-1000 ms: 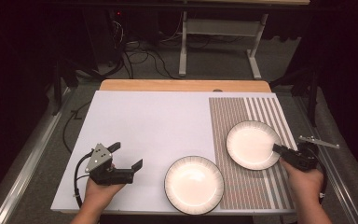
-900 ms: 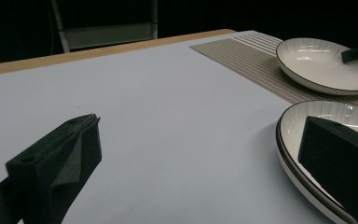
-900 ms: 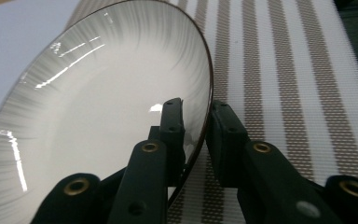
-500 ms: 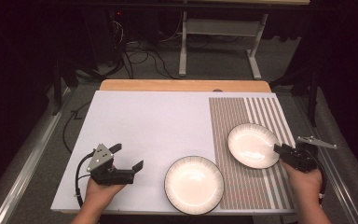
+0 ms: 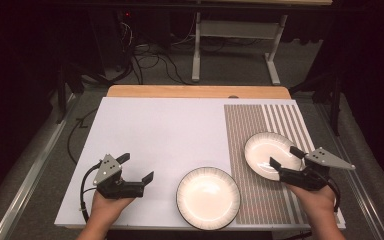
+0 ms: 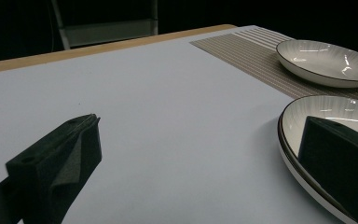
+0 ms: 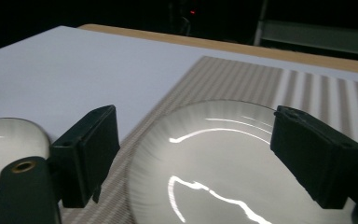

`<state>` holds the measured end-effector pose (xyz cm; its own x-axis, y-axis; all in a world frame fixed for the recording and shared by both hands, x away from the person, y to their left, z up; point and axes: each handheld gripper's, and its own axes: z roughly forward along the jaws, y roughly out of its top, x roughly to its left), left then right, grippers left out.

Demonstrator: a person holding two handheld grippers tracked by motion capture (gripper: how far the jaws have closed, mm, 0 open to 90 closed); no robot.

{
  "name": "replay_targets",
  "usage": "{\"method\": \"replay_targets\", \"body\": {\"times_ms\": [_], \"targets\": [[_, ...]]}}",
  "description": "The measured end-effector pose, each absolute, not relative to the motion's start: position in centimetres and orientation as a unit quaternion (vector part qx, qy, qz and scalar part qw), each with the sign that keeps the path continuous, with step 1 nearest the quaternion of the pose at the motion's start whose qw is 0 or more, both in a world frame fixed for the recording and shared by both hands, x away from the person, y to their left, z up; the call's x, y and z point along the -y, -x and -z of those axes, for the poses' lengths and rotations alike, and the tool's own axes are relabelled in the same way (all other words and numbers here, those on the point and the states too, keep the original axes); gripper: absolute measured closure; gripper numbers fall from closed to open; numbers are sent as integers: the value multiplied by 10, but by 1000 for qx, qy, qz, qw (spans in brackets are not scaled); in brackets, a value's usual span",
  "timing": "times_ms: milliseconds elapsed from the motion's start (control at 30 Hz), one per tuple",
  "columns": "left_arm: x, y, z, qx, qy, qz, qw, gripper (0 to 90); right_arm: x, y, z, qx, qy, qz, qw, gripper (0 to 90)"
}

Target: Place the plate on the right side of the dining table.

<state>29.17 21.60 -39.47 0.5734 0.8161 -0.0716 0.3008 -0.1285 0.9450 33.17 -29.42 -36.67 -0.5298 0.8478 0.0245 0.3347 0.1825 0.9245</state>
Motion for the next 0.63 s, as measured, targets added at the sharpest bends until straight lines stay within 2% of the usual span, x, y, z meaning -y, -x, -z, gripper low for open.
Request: {"method": "replay_targets", "body": {"times_ms": [200, 400, 633], "targets": [[-218, -290, 394, -393, -708, -244, 534, 3, 253, -315, 363, -751, -352, -504, 240, 12], [-218, -286, 390, -387, -703, -250, 542, 3, 228, -303, 366, -765, -310, -515, 231, 5], [-218, -285, 389, -386, -703, -251, 542, 3, 231, -304, 367, -757, -323, -520, 228, 5]]}}
